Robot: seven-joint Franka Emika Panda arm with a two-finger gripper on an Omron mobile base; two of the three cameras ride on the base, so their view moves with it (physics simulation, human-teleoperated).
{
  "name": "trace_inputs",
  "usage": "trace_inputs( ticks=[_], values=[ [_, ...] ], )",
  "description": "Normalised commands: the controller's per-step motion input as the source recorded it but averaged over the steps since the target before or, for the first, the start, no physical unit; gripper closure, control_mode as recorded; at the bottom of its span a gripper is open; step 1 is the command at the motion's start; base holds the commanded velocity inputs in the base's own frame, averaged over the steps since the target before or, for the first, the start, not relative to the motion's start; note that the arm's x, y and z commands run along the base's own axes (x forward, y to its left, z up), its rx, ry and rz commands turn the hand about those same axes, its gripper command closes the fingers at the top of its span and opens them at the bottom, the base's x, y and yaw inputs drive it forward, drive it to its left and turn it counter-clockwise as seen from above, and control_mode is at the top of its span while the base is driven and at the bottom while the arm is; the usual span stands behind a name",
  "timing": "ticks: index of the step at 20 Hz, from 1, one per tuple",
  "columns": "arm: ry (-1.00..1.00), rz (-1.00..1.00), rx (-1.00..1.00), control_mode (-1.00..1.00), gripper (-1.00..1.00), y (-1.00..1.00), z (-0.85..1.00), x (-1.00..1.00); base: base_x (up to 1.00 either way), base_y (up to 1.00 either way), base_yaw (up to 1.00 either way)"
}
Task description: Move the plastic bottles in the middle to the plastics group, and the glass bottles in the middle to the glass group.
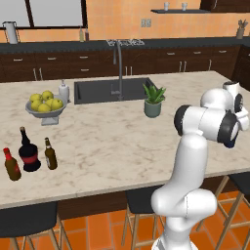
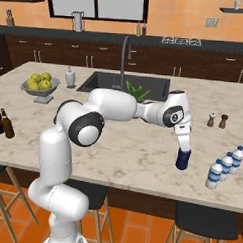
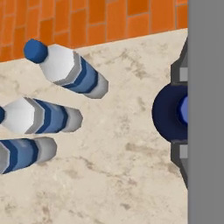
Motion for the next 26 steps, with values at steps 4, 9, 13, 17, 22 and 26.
trace_inputs(
  ticks=[4, 9, 13, 17, 22, 26],
  values=[
    [-0.11, -0.22, 0.0, -1.0, 1.0, -0.03, 0.0, 0.0, 0.0, 0.0, 0.0],
    [-0.01, -0.21, -0.01, -1.0, 1.0, -0.2, 0.0, 0.0, 0.0, 0.0, 0.0],
    [-0.01, -0.11, 0.0, -1.0, 1.0, -0.36, 0.0, 0.0, 0.0, 0.0, 0.0],
    [-0.07, -0.08, 0.0, -1.0, 1.0, -0.39, 0.0, 0.0, 0.0, 0.0, 0.0],
    [-0.01, -0.09, 0.0, -1.0, 1.0, -0.38, 0.0, 0.0, 0.0, 0.0, 0.0],
    [-0.01, -0.07, 0.0, -1.0, 1.0, -0.25, 0.0, 0.0, 0.0, 0.0, 0.0]
  ],
)
